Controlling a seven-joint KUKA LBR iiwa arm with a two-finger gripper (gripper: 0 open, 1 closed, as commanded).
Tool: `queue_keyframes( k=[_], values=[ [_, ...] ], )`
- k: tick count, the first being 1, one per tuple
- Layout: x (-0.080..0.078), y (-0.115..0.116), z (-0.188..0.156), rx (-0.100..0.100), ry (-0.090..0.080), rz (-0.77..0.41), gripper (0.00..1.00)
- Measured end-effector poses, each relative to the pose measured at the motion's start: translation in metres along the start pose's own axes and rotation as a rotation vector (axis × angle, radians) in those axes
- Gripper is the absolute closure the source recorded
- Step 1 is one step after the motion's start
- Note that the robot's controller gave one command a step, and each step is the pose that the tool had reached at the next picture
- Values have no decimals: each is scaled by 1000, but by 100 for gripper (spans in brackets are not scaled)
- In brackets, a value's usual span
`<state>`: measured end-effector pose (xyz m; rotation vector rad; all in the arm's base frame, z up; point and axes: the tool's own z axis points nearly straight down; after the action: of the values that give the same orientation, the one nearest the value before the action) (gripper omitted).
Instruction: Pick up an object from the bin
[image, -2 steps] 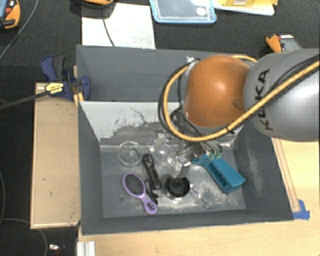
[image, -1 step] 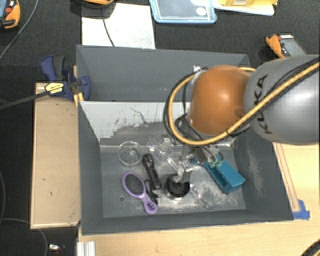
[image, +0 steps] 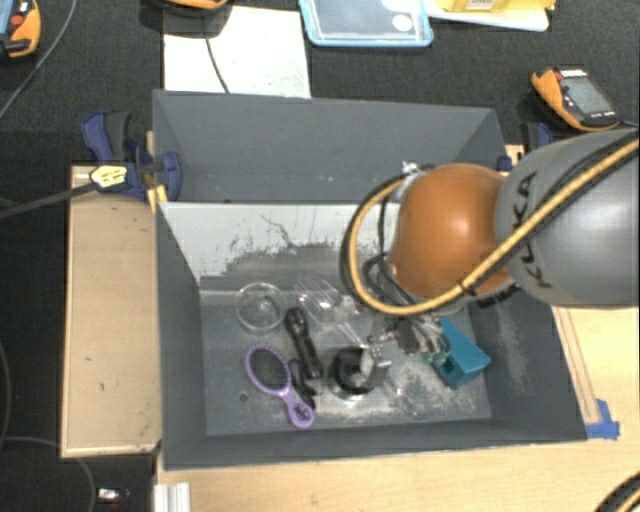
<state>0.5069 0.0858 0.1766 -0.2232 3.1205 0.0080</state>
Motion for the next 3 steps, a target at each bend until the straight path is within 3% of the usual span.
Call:
queue_keyframes(
  k=[1, 2, 3],
  values=[
    [3, 23, 83, -4, -5, 29, 0],
    [20, -22, 100, -2, -9, 196, 0],
    [26, -30, 29, -4, -10, 184, 0]
  ],
)
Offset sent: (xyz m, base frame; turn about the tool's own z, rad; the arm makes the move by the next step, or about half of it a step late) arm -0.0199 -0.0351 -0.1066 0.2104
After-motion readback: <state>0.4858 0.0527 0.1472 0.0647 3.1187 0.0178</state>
